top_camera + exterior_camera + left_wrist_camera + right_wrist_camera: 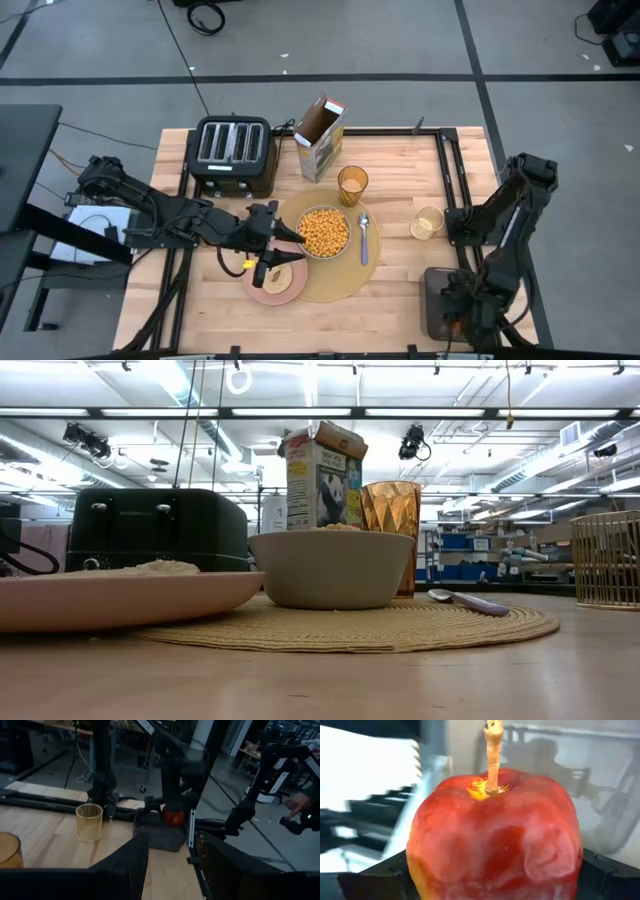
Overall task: Arrange a breakfast setting
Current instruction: Put the apple on the brown placemat
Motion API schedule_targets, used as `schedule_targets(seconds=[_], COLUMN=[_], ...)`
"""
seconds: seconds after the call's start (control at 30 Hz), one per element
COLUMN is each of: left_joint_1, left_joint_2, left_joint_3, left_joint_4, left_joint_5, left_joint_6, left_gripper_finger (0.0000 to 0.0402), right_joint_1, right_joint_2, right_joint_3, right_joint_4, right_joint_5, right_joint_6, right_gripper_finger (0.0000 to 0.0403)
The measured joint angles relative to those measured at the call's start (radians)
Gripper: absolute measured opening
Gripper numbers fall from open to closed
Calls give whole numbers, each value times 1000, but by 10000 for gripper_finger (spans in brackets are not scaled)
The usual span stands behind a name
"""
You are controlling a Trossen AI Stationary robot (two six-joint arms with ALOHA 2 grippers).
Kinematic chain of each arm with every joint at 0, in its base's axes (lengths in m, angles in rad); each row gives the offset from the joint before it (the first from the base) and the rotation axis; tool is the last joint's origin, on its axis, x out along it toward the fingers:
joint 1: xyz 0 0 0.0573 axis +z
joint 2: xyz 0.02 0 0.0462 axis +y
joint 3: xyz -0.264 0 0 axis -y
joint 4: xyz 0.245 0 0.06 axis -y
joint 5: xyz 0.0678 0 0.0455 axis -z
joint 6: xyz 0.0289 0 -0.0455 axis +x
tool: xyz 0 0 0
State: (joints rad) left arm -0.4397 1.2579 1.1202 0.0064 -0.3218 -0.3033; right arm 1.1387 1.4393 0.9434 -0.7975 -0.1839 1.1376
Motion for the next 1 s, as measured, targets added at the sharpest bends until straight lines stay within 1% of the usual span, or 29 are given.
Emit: schedule_targets(seconds=[0.07, 0.13, 0.23, 0.33, 0.43, 0.5, 0.6, 0.7, 0.8, 0.9, 1.0], left_joint_1=[0, 0, 6, 26, 47, 59, 60, 59, 60, 76, 97], left_joint_2=[0, 0, 0, 0, 6, 15, 41, 80, 119, 156, 173], left_joint_3=[0, 0, 0, 0, 0, 1, 2, 1, 1, 1, 0], left_joint_4=[15, 43, 85, 104, 128, 145, 197, 277, 375, 463, 471], left_joint_5=[0, -14, -44, -45, -45, -43, -25, -3, 7, 6, 4], left_joint_6=[16, 32, 71, 80, 83, 106, 153, 201, 224, 251, 242], left_gripper_finger=[172, 173, 185, 211, 247, 267, 277, 268, 249, 228, 206], right_joint_1=[-11, -40, -124, -246, -370, -443, -534, -613, -670, -707, -729], right_joint_2=[-50, -89, -124, -126, -102, -82, -64, -53, -37, -22, -16], right_joint_3=[67, 135, 238, 310, 349, 363, 371, 374, 374, 374, 374], right_joint_4=[-81, -178, -288, -295, -217, -131, 37, 222, 343, 410, 454], right_joint_5=[11, 50, 186, 337, 442, 489, 543, 579, 583, 567, 554], right_joint_6=[14, 15, -13, -87, -226, -329, -481, -624, -739, -815, -861], right_gripper_finger=[336, 333, 333, 334, 333, 333, 333, 333, 333, 333, 334])
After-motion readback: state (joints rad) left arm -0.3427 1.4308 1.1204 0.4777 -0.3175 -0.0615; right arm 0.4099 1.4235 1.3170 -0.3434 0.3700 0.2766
